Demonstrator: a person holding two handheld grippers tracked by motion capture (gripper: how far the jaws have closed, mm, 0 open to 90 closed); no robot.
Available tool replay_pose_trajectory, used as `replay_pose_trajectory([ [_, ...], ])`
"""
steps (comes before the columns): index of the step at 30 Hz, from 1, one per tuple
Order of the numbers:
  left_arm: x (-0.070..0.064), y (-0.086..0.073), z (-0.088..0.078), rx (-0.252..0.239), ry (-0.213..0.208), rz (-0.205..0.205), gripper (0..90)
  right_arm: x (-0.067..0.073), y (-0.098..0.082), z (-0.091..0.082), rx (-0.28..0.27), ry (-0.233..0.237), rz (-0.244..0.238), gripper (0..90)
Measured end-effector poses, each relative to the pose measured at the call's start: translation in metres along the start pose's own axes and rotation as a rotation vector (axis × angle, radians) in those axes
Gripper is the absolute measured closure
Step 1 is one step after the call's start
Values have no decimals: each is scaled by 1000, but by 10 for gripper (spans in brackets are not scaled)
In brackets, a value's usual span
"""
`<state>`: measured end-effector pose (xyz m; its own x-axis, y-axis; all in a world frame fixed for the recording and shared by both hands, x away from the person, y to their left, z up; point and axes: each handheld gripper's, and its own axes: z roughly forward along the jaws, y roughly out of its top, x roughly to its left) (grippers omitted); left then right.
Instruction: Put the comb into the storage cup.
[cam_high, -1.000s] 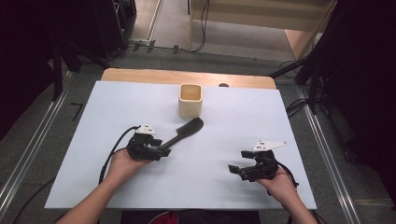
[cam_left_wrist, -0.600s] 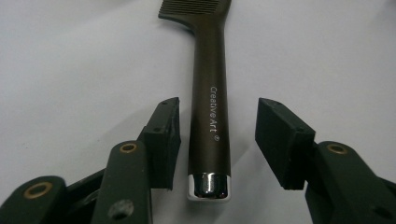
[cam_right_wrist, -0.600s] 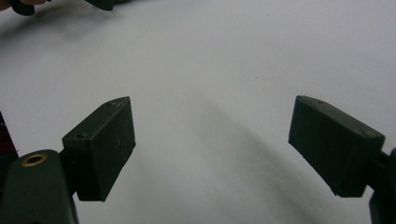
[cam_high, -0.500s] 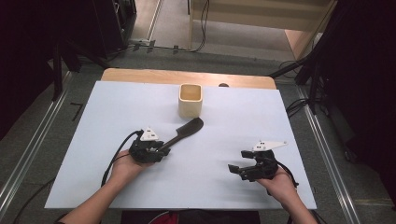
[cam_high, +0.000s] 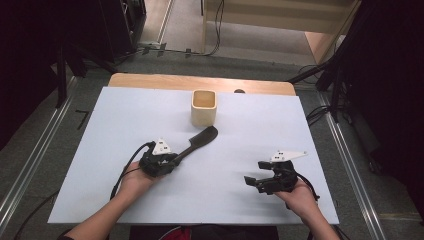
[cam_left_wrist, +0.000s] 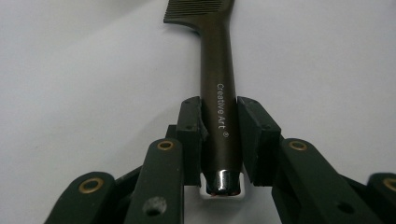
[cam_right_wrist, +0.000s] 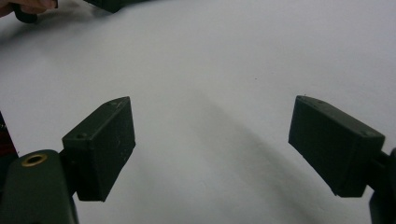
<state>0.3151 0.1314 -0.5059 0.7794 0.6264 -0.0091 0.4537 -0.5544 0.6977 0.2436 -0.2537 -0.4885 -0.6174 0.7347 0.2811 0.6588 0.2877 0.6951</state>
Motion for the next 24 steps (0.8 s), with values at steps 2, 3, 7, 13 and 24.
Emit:
replay_pose_trajectory([
  [2,1,1,0,4,-6,-6,730,0,0,0,1,0,1,130],
  [3,1,1,0,9,-7,-6,732,0,0,0,1,0,-1,130],
  [7,3,3,0,18,-16,-11,734,0,0,0,1,0,-2,130],
  [13,5,5,-1,31,-33,-19,736,0,0,0,1,-1,-3,130],
  [24,14,10,-6,48,-104,-52,738,-2,0,-2,-6,-5,-2,130],
])
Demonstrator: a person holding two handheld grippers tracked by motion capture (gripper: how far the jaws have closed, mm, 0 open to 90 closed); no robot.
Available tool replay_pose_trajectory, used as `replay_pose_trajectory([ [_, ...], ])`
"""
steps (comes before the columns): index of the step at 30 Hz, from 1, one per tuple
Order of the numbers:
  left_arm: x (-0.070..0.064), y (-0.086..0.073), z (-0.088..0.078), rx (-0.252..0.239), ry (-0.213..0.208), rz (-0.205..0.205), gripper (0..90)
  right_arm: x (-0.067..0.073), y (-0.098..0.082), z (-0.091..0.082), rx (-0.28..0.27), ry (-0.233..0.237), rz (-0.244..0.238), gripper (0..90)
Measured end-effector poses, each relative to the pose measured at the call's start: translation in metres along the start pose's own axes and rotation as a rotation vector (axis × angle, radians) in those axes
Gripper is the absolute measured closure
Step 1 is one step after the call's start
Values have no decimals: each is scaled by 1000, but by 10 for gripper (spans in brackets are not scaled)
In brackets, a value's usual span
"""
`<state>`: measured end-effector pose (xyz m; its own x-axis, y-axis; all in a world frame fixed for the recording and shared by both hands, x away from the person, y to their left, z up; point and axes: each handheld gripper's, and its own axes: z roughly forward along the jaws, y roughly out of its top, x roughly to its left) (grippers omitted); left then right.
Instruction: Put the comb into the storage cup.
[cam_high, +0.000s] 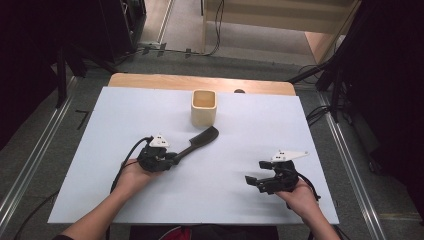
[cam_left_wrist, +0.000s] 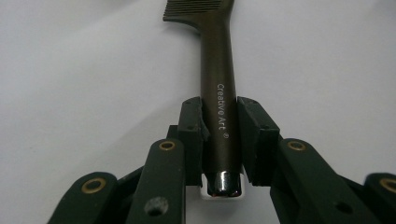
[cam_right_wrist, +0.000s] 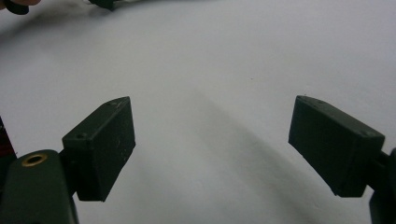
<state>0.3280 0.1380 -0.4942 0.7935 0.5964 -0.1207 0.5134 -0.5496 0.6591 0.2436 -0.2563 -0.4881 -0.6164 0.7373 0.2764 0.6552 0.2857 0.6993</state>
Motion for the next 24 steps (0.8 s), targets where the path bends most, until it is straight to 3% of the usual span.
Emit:
replay_pose_trajectory([
  [9,-5,7,-5,-19,-81,-11,738,0,0,-1,-6,-2,3,130],
  [15,-13,15,-6,-49,-147,-50,738,2,1,-2,-16,2,12,130],
  [17,-18,18,-6,-50,-152,-32,737,3,1,-2,-20,-1,14,130],
  [18,-20,20,-5,-54,-179,-38,737,3,1,-2,-20,-1,14,130],
  [24,-29,29,3,-64,-225,-59,738,8,4,-4,-24,-18,60,130],
])
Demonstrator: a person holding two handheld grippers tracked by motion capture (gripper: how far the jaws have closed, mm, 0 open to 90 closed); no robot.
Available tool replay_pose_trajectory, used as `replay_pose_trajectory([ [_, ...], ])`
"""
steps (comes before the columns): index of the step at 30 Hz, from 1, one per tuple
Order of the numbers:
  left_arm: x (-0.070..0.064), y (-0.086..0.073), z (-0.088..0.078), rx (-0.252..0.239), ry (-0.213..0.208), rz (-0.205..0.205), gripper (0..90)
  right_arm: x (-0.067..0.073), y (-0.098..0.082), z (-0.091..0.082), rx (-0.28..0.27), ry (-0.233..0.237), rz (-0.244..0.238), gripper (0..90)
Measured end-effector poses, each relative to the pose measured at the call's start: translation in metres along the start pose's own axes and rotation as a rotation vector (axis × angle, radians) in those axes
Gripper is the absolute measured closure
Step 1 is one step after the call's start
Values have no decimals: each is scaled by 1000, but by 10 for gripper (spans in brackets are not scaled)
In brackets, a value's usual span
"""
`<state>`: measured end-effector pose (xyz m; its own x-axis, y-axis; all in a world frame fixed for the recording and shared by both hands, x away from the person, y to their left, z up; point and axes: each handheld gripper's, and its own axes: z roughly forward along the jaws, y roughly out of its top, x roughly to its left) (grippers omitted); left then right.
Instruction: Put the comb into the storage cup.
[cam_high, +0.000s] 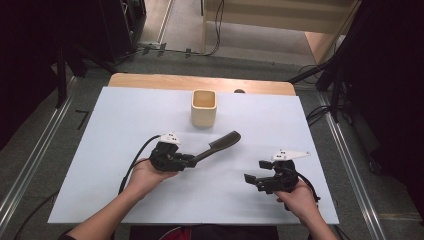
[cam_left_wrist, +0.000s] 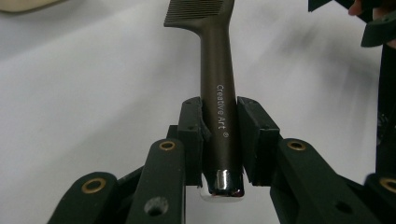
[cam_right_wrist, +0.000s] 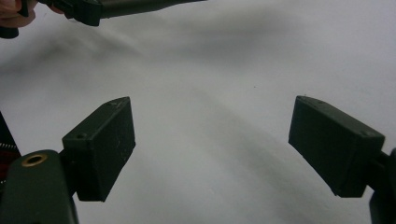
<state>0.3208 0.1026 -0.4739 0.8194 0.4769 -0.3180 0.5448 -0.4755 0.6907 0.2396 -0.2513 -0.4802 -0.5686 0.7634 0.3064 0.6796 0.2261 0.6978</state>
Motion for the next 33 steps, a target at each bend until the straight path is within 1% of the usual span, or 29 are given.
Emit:
replay_pose_trajectory([
  [1,0,2,2,-5,-14,-10,738,0,0,0,0,0,0,130],
  [2,-1,4,4,-16,-18,-23,738,1,0,0,-3,-3,0,130],
  [3,-2,6,5,-23,-37,-34,738,2,1,0,-5,-10,0,130],
  [4,-3,8,7,-34,-40,-41,738,3,1,-1,-6,-17,-2,130],
  [7,-8,16,13,-51,-74,-55,737,3,2,-3,-10,-24,2,130],
  [8,-8,16,13,-51,-74,-55,738,3,2,-3,-10,-24,2,130],
  [10,-10,20,17,-68,-91,-78,738,3,3,-5,-20,-37,10,130],
  [11,-12,22,18,-74,-88,-78,738,3,3,-5,-20,-37,10,130],
  [12,-13,25,21,-83,-93,-86,737,3,4,-6,-21,-35,13,130],
  [13,-14,26,23,-86,-96,-85,738,4,5,-8,-29,-38,16,130],
  [16,-18,30,31,-115,-111,-119,737,5,7,-9,-29,-46,27,130],
  [17,-19,31,33,-119,-117,-121,737,6,9,-10,-27,-46,30,130],
  [18,-20,33,35,-126,-126,-130,737,7,10,-11,-24,-36,34,130],
  [19,-20,34,37,-131,-127,-137,737,7,10,-11,-24,-36,34,130],
  [20,-21,36,39,-133,-118,-131,738,7,11,-11,-22,-27,33,130],
  [21,-22,37,40,-137,-113,-130,737,8,12,-12,-14,-34,35,130],
  [23,-24,40,42,-146,-103,-130,737,10,14,-13,-25,-42,44,129],
  [24,-25,43,44,-164,-106,-141,737,11,15,-13,-38,-68,60,129],
  [25,-25,43,44,-164,-106,-141,737,12,16,-14,-39,-76,62,129],
  [26,-26,45,46,-185,-107,-151,737,13,17,-14,-45,-83,64,129],
  [27,-26,45,46,-185,-107,-151,737,13,17,-14,-45,-83,64,129],
  [28,-26,46,47,-200,-108,-155,737,13,18,-14,-44,-94,64,129],
  [30,-27,47,49,-210,-100,-154,737,13,20,-16,-44,-106,76,130],
  [33,-27,48,53,-229,-93,-168,737,13,24,-18,-52,-125,91,130],
])
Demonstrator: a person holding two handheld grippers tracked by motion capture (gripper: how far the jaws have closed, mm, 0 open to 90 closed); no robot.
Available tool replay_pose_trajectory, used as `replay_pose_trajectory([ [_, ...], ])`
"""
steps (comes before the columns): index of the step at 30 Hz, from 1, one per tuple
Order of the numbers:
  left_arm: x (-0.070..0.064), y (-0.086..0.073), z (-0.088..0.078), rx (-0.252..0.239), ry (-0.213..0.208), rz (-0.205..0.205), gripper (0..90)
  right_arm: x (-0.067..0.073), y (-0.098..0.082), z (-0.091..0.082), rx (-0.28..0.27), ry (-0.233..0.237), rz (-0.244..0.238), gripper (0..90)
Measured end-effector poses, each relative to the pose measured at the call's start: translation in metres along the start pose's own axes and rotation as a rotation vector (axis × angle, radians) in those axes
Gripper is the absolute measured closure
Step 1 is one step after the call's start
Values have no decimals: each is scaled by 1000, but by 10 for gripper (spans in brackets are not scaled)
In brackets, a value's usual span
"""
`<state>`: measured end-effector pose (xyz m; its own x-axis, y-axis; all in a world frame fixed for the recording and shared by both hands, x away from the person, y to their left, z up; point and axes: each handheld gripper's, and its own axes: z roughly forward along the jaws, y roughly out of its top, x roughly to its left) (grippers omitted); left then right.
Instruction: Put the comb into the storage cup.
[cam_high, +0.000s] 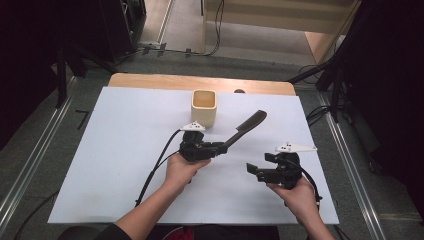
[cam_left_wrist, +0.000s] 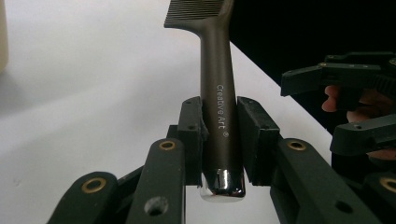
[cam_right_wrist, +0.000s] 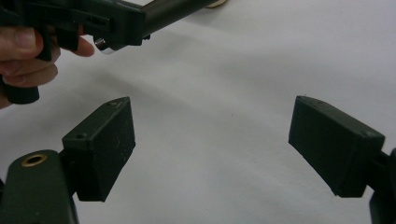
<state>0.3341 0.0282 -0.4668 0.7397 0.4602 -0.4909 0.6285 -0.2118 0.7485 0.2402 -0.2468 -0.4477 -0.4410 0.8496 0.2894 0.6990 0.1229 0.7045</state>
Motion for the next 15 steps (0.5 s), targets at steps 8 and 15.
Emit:
replay_pose_trajectory([
  [8,-6,-5,10,-53,2,-17,737,9,13,-2,-28,-31,55,138],
  [15,-7,-8,19,-90,10,-32,736,16,27,5,-34,-62,42,138],
])
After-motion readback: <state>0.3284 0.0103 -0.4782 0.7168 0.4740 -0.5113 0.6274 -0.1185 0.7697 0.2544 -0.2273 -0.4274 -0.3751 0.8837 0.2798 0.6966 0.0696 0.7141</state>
